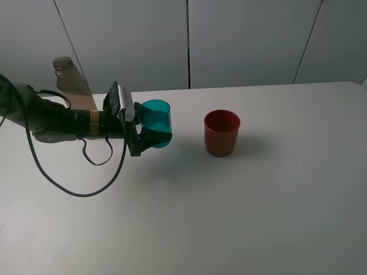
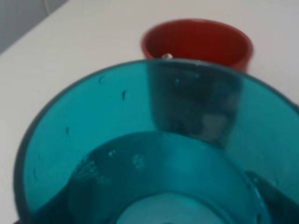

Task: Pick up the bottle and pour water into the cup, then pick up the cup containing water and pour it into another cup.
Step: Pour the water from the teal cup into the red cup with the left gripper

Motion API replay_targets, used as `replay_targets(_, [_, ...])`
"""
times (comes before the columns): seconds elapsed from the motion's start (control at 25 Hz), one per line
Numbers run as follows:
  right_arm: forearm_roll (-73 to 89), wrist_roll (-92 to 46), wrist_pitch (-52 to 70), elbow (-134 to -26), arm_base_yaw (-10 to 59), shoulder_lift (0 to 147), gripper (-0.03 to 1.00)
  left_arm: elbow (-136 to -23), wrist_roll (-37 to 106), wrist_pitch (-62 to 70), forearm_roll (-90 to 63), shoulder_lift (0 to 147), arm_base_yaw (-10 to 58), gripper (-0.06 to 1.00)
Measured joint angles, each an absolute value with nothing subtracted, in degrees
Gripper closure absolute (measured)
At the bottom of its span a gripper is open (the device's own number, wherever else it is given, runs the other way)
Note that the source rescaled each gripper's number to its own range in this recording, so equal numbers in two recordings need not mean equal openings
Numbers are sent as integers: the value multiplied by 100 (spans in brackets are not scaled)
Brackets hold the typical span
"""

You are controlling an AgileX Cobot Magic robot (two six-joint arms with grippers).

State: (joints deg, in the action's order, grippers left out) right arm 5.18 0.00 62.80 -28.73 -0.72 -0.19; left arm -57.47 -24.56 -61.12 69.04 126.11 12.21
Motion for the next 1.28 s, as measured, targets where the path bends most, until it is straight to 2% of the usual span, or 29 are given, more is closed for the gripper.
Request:
replay_targets(0.88, [518, 0, 6280, -2873, -72, -19, 97, -7620, -2638, -3533, 6658, 12411, 2455, 78])
replay_targets(1.28, [518, -36, 6280, -2873, -72, -19, 97, -7906, -2651, -2778, 6848, 12411, 2767, 78])
